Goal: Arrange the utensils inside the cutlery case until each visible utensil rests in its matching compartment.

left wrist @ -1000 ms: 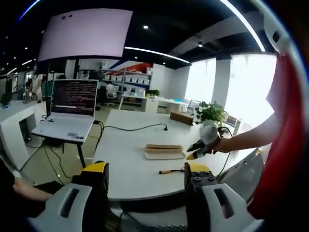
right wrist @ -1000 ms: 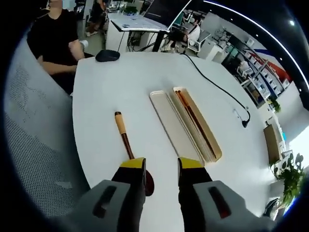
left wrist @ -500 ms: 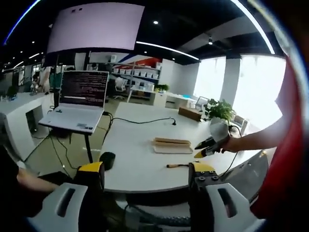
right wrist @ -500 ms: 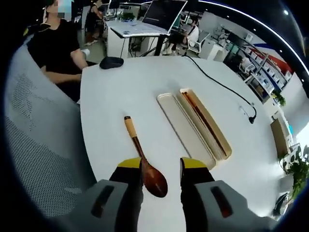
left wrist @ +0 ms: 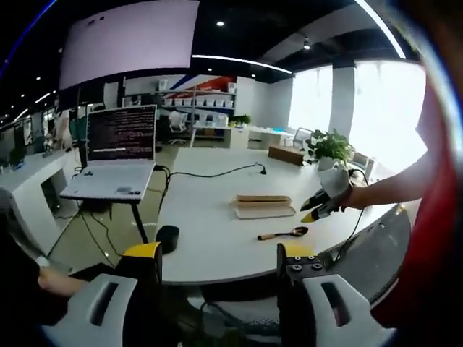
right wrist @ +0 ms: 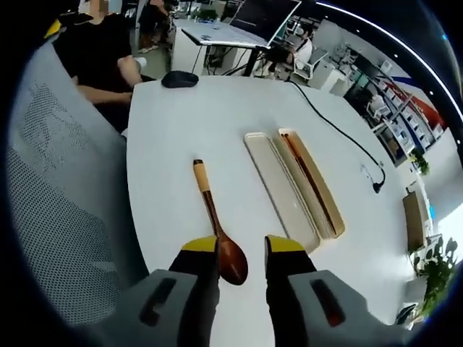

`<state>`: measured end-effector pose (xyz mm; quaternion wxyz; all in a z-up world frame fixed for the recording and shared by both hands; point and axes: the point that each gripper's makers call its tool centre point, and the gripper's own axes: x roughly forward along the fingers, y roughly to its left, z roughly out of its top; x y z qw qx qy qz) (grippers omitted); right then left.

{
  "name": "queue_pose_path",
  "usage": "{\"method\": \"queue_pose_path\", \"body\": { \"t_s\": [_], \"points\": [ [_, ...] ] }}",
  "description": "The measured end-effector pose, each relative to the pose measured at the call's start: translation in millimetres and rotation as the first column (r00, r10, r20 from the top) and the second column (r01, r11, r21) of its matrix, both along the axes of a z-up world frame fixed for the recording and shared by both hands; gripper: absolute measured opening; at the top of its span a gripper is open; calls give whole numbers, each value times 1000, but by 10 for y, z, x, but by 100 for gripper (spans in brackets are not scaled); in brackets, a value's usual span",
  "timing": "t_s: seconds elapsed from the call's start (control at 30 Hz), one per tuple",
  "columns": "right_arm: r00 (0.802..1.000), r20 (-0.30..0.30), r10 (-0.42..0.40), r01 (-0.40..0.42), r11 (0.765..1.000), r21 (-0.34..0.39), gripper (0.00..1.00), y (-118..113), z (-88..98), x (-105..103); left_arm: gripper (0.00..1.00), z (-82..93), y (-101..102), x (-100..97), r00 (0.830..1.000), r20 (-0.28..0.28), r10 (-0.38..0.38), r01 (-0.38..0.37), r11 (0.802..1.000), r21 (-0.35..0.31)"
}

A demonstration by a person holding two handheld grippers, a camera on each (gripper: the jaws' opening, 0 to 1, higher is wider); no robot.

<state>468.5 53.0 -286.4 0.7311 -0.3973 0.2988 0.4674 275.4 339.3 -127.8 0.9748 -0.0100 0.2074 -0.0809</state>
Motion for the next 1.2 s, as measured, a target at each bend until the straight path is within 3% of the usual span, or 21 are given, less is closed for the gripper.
{"method": "queue_pose_path", "body": {
  "t_s": [0.17, 0.27, 0.33, 0.4, 0.47, 0.57, 0.67, 0.8, 1.03, 1.2],
  "points": [
    [1000, -5, -14, 15, 1000, 12, 23, -5, 2, 7, 67, 23, 0, 10, 1000, 7, 4, -4, 999, -33],
    [1000, -11, -20, 20, 1000, 20, 23, 0, -3, -3, 66, 5, 8, 29, 1000, -2, -1, 1, 1000, -11],
    [1000, -14, -17, 17, 1000, 22, 23, 6, -1, -12, 65, -44, 71, 19, 999, -41, 34, -33, 999, 33],
    [1000, -19, -21, 21, 999, 39, 23, 22, 13, -16, 67, 22, 58, 37, 999, -7, 48, -48, 999, -12],
    [999, -33, -32, 34, 997, 62, 24, 35, 26, -22, 68, 30, 30, 31, 999, -17, 46, -46, 998, -48],
    [997, -59, -40, 45, 995, 93, 25, 58, 32, -45, 68, 62, -15, 35, 999, -1, 32, -33, 998, -57],
    [998, -54, -36, 41, 995, 86, 26, 48, 20, -55, 71, 108, -129, 56, 1000, 23, -14, 16, 994, -104],
    [998, -51, -32, 36, 996, 79, 26, 54, 29, -67, 76, 166, -136, 70, 998, 61, -15, 23, 992, -122],
    [998, -58, 7, -5, 999, 40, 26, 79, -45, -129, 77, 39, -233, 30, 997, 35, -64, 68, 991, -114],
    [998, -66, 18, -16, 1000, 25, 23, 87, -90, -132, 77, 43, -264, 49, 997, 28, -76, 79, 992, -96]
  ]
}}
